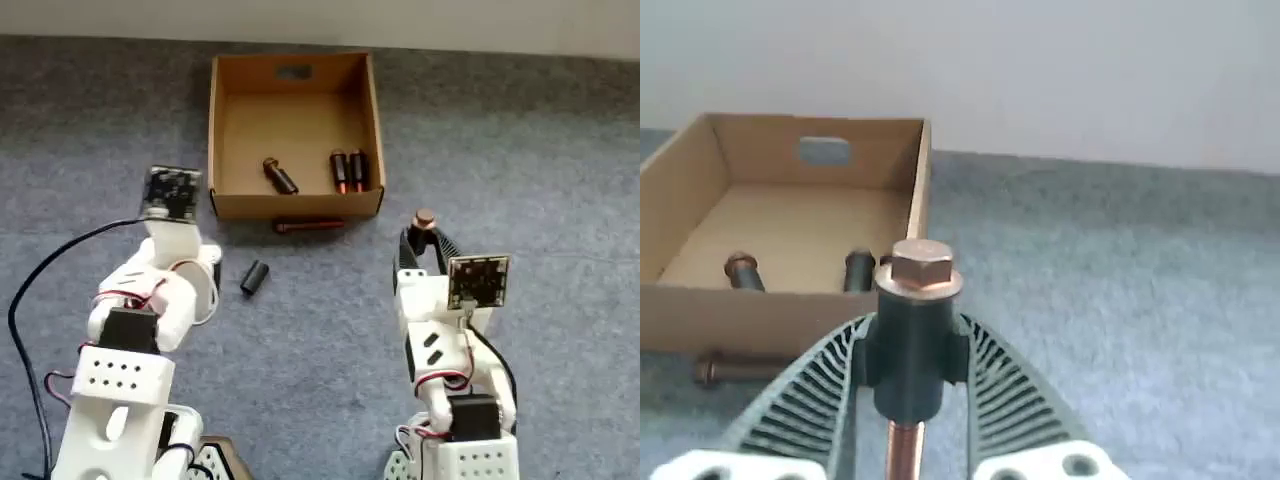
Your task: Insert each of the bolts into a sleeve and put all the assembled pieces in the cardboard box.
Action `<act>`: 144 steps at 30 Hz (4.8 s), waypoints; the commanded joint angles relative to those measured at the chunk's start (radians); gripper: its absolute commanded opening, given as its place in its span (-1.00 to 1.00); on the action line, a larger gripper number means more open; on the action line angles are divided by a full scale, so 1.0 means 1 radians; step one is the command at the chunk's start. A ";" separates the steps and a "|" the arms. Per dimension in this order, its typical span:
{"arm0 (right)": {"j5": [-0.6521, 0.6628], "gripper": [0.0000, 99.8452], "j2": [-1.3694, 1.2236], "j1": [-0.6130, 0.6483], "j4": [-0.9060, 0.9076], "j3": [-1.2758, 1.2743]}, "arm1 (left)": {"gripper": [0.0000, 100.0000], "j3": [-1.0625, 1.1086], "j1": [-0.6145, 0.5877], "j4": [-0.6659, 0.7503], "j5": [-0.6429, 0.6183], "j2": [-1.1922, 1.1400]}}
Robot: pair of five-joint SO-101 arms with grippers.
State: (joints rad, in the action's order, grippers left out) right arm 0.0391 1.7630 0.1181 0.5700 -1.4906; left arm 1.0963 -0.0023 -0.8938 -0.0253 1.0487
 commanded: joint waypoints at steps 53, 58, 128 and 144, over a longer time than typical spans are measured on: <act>-0.109 -0.99 -2.701 0.245 0.426 2.539 | -0.98 -0.001 -0.090 0.206 0.077 -0.601; -0.109 -0.99 -2.801 0.246 0.472 2.649 | -0.98 -0.001 -0.090 0.206 0.077 -0.602; -0.109 -0.77 -2.683 0.237 1.193 3.263 | -0.98 -0.002 -0.090 0.207 0.077 -0.605; -0.115 -0.77 -2.381 0.325 1.198 3.251 | -0.98 -0.002 -0.090 0.207 0.077 -0.607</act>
State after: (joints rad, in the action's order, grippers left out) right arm -0.0713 -0.7273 0.4173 1.7530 1.6533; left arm 1.1316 -0.1051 -0.6851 0.0606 0.4442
